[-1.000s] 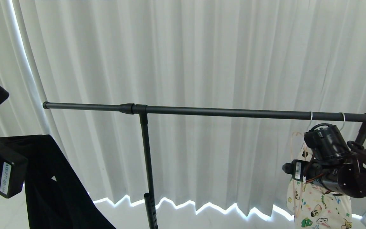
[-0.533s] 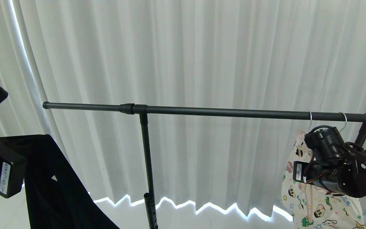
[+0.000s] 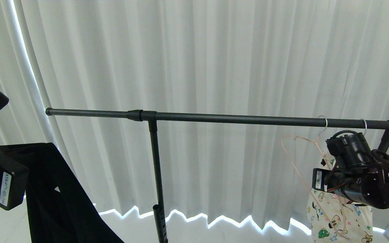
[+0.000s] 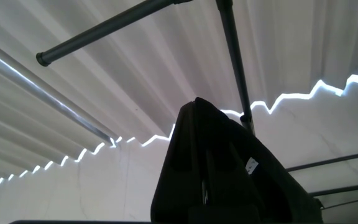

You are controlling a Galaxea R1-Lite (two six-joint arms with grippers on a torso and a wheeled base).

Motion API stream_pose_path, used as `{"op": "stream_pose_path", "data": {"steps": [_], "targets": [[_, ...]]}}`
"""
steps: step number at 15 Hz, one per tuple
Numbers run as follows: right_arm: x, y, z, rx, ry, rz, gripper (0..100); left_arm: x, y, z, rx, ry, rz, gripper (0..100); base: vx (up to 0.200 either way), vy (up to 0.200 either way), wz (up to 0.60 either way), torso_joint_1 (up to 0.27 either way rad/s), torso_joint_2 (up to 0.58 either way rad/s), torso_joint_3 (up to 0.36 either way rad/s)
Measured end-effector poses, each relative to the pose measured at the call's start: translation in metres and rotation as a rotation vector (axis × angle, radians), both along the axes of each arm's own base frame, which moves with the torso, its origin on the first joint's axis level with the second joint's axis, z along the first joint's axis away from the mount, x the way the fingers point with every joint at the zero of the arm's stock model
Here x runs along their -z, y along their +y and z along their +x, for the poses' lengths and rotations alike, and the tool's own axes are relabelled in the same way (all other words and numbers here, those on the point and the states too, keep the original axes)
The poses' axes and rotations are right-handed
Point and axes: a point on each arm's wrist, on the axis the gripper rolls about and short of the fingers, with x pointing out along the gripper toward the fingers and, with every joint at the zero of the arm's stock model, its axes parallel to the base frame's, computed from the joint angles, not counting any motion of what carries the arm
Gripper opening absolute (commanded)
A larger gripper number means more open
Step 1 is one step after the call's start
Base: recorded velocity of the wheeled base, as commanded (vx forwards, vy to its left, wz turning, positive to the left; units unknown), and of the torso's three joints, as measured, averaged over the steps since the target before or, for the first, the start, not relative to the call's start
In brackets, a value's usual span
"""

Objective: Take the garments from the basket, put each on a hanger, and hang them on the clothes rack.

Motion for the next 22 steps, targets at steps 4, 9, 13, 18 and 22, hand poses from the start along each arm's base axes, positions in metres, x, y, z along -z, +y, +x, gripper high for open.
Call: {"op": "stream_pose_path", "data": {"steps": [4,9,13,18,22], "targets": [[-0.005,-0.003,-0.015,-0.1,-0.114,-0.053,0,0.0,0.0,0.0,0.001,0.0,0.0,0,0.0,0.0,0.0,0.0,0.0,0.0],[-0.001,-0.009,-0.03,-0.187,-0.215,-0.142,0,-0.001,0.0,-0.001,0.002,-0.004,-0.002,0,0.0,0.0,0.0,0.0,0.0,0.0],[-0.004,-0.015,-0.041,-0.195,-0.227,-0.144,0,-0.003,0.0,0.0,0.001,-0.029,-0.015,0,0.0,0.0,0.0,0.0,0.0,0.0],[0.0,-0.027,-0.067,-0.199,-0.224,-0.146,0,-0.001,0.0,0.001,-0.034,-0.027,0.005,0,-0.2,0.0,0.0,0.001,0.0,0.004],[-0.005,-0.031,-0.075,-0.208,-0.249,-0.15,0,0.001,0.0,0.001,-0.034,-0.022,0.007,0,-0.2,0.0,0.0,0.001,0.0,0.006]]}}
